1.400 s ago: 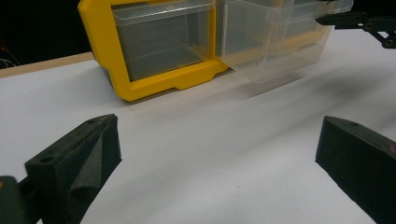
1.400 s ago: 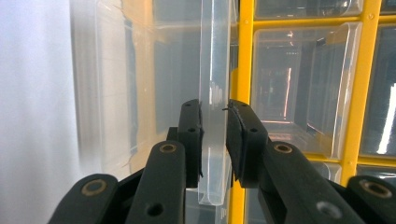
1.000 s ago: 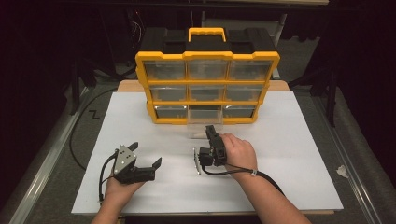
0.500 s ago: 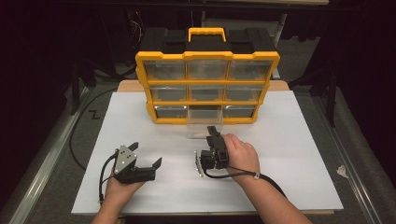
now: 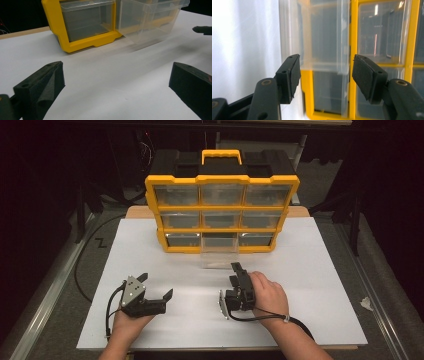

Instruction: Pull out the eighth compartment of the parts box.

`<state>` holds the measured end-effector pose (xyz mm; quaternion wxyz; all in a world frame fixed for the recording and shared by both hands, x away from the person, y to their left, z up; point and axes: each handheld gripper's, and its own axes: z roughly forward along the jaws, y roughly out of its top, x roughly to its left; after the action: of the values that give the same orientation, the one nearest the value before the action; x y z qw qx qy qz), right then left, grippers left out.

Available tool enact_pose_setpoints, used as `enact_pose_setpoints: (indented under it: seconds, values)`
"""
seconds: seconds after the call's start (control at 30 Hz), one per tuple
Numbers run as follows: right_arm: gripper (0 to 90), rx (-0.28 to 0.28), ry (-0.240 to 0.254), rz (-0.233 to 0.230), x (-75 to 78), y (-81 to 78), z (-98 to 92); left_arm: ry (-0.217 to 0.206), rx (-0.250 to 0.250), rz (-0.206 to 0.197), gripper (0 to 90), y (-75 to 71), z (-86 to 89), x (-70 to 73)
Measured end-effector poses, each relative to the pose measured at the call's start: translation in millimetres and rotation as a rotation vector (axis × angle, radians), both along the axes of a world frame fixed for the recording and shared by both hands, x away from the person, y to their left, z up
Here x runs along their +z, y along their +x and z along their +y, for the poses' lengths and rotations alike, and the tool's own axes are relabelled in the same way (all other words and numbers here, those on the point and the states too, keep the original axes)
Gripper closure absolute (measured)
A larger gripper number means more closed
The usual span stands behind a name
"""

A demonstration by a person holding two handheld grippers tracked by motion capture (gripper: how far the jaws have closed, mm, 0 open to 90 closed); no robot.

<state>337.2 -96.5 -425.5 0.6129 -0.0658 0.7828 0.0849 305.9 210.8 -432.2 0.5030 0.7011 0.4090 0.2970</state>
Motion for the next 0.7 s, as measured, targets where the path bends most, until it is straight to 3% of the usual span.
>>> enact_pose_setpoints:
  seconds: [0.33, 0.7]
  values:
    - [40.9, -0.046, 0.015, 0.013, -10.4, -6.9, -36.0, 0.001, 0.004, -0.002, 0.9, -0.5, -0.1, -0.1]
    - [39.2, -0.124, 0.03, 0.043, -20.0, 0.4, -88.4, -0.002, 0.012, -0.007, 0.9, 0.0, -0.1, 0.0]
